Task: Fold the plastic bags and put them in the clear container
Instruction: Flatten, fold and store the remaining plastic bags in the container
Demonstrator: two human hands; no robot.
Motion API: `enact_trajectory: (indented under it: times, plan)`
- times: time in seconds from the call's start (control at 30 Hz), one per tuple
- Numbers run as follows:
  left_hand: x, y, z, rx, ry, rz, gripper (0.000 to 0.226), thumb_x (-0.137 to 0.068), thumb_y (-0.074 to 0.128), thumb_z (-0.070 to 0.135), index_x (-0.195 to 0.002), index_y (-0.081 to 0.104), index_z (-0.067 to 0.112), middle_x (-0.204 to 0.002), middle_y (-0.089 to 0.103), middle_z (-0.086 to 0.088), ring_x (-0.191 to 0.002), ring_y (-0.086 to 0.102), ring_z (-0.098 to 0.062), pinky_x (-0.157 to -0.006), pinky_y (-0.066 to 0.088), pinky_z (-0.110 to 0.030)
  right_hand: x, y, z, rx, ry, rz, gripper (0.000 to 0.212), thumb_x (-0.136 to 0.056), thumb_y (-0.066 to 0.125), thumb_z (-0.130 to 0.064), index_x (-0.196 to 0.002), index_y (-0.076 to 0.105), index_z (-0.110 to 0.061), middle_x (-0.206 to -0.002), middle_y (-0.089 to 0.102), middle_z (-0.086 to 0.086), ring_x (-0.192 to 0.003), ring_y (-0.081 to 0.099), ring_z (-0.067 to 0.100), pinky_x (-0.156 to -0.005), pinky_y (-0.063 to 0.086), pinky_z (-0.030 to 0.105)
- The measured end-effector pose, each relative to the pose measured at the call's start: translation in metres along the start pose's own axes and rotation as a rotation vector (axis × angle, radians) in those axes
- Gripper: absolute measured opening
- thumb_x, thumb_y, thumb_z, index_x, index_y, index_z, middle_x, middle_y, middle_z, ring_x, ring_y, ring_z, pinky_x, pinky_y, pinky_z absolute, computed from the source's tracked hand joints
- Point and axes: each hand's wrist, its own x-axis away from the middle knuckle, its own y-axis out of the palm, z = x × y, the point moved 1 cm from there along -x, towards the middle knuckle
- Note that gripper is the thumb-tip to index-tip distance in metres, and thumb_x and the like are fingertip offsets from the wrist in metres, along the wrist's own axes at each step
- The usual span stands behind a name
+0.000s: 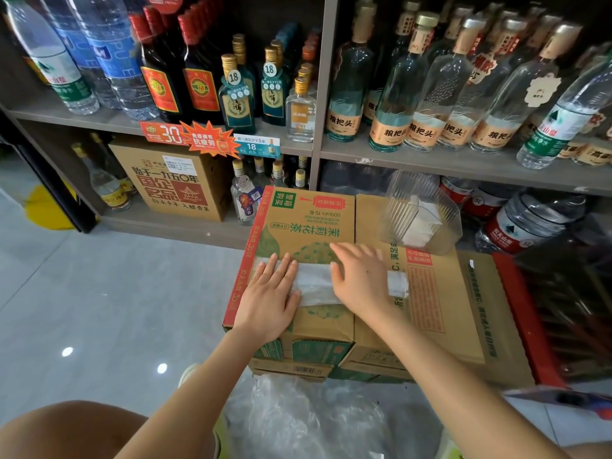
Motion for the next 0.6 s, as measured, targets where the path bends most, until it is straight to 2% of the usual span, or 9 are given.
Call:
enact_trajectory:
  times: [0.07,0.17,0.23,0.43,0.6]
  plan:
    - [0.0,0.0,0.001,-0.016,0.008,-0.013,0.079,-0.086,-0.008,0.056,-0.153,0.005,0.017,-0.159,-0.004,0.002,-0.145,-0.014,-0.016,-0.114,-0.018,-0.027,0.01,0.014,-0.014,0.035,-0.094,-0.011,0.046,-0.1,0.029,-0.028,-0.14,0.046,-0.014,-0.146,0.044,0.004,-0.137,0.039,0.023,-0.117,0.013,0.044]
    - [0.0,0.001,0.001,-0.038,0.006,-0.023,0.079,-0.083,-0.01,0.056,-0.153,-0.001,0.019,-0.157,-0.012,0.003,-0.145,-0.018,-0.016,-0.114,-0.019,-0.028,0.021,0.036,-0.024,0.138,-0.138,-0.243,0.069,-0.094,-0.009,-0.043,-0.151,0.02,-0.019,-0.159,0.015,0.0,-0.148,0.009,0.019,-0.119,-0.007,0.044]
    - [-0.001,0.002,0.0,-0.048,0.01,-0.028,0.078,-0.084,-0.009,0.056,-0.152,-0.003,0.02,-0.158,-0.011,0.003,-0.146,-0.017,-0.017,-0.116,-0.018,-0.029,0.026,0.043,-0.018,0.155,-0.13,-0.291,0.075,-0.088,-0.022,-0.05,-0.152,0.007,-0.024,-0.16,0.002,-0.004,-0.148,-0.003,0.016,-0.117,-0.013,0.044]
    - [-0.002,0.002,0.0,-0.071,0.009,-0.044,0.081,-0.083,-0.013,0.058,-0.153,-0.005,0.019,-0.159,-0.012,0.002,-0.147,-0.017,-0.018,-0.118,-0.014,-0.033,0.05,0.027,0.044,0.222,0.016,-0.32,0.061,-0.087,-0.02,-0.055,-0.144,-0.019,-0.033,-0.154,-0.023,-0.005,-0.142,-0.023,0.017,-0.115,-0.017,0.045]
    - [-0.001,0.001,0.0,-0.089,0.014,-0.06,0.082,-0.081,-0.016,0.058,-0.152,-0.008,0.019,-0.158,-0.016,0.002,-0.146,-0.019,-0.018,-0.117,-0.016,-0.032,0.07,0.009,0.091,0.277,0.172,-0.323,0.072,-0.079,-0.029,-0.062,-0.145,-0.021,-0.034,-0.156,-0.022,-0.002,-0.142,-0.024,0.02,-0.116,-0.017,0.045]
